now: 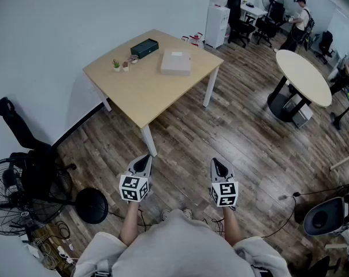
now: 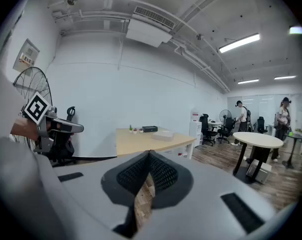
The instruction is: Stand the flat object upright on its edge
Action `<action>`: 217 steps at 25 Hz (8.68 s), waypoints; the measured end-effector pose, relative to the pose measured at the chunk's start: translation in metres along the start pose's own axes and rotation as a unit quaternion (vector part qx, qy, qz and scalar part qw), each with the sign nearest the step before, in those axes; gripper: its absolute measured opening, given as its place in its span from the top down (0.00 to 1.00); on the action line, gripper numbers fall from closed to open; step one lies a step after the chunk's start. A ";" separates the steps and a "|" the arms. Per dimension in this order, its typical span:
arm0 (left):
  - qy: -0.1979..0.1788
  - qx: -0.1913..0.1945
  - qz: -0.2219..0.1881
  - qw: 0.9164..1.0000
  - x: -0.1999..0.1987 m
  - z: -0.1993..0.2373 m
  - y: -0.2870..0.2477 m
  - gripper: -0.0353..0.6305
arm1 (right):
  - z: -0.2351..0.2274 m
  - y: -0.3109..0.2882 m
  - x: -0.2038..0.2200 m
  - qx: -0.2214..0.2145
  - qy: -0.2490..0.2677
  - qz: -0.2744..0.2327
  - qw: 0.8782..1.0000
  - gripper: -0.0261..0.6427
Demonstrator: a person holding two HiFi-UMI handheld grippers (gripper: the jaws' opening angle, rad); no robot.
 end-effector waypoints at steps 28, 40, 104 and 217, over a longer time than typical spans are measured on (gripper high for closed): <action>0.002 0.036 0.008 0.999 0.007 -0.013 -0.004 0.53 | 0.003 -0.008 0.007 -0.053 -0.019 -0.016 0.998 0.48; -0.009 0.011 -0.005 1.000 0.005 -0.030 -0.007 0.53 | -0.013 -0.004 0.010 -0.058 -0.013 -0.012 0.998 0.49; -0.010 0.044 0.006 0.999 -0.074 0.143 -0.329 0.57 | -0.124 -0.316 -0.059 -0.021 -0.002 0.025 0.999 0.53; 0.136 0.035 0.168 0.976 -0.078 0.330 -0.776 0.53 | -0.335 -0.754 -0.076 -0.089 -0.123 0.149 0.977 0.51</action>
Point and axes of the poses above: the fingertips, and each gripper's own axes: y backward along the fingers, z to its left, x out of its underside, the point moved 6 cm from there along y, backward along the fingers, and after that the axes turned 6 degrees about -x, right-handed, at the moved point
